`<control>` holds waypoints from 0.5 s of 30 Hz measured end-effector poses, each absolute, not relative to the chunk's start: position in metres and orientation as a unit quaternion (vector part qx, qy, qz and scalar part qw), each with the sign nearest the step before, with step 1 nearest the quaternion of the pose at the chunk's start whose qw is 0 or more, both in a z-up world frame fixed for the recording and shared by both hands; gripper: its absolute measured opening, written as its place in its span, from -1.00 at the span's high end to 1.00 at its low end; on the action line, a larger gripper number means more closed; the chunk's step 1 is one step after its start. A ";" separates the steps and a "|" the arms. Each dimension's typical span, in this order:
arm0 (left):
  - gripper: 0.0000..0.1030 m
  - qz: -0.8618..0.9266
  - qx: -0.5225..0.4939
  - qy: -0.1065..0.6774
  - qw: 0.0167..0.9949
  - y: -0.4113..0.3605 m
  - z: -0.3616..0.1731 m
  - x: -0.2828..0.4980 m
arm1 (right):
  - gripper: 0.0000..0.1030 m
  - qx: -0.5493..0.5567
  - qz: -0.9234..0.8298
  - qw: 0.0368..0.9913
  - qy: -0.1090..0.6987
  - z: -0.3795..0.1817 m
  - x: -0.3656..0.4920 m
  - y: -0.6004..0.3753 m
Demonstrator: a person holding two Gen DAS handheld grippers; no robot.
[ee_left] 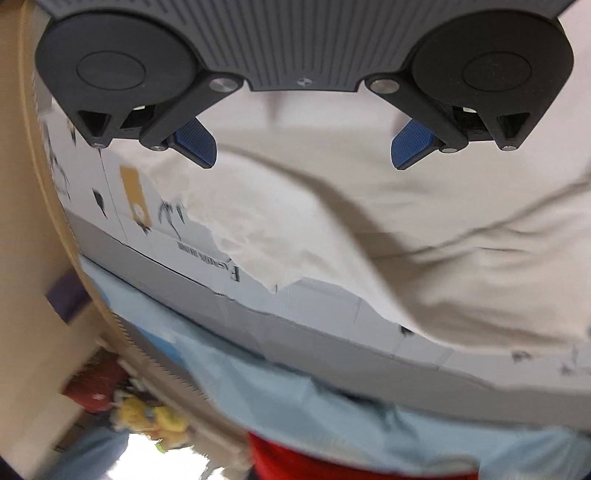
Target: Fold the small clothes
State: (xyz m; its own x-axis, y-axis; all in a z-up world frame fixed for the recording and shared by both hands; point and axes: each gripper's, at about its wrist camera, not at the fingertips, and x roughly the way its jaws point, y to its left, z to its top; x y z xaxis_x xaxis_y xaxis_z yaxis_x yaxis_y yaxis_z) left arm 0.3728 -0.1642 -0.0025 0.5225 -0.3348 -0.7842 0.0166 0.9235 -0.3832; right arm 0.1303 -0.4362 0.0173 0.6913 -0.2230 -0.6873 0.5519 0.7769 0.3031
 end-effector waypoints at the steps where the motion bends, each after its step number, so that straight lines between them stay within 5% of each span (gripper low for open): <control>1: -0.97 -0.085 -0.176 0.488 0.850 -0.171 -0.011 0.386 | -0.30 0.257 -0.214 0.882 0.331 0.014 0.134 -0.436; 2: -0.95 -0.072 -0.185 0.495 0.846 -0.173 -0.019 0.397 | -0.30 0.257 -0.210 0.882 0.334 0.012 0.135 -0.435; 4: -0.61 -0.053 -0.199 0.501 0.841 -0.177 -0.029 0.415 | -0.30 0.246 -0.202 0.886 0.337 0.012 0.136 -0.426; 6: 0.95 -0.068 -0.203 0.500 0.839 -0.180 -0.029 0.426 | -0.30 0.231 -0.190 0.892 0.339 0.013 0.138 -0.415; 12: 0.98 -0.087 -0.074 0.466 0.877 -0.144 0.049 0.403 | -0.30 0.203 -0.177 0.902 0.339 0.019 0.138 -0.408; 15: 0.97 -0.067 0.068 0.449 0.888 -0.077 0.096 0.384 | -0.30 0.208 -0.182 0.899 0.339 0.018 0.137 -0.410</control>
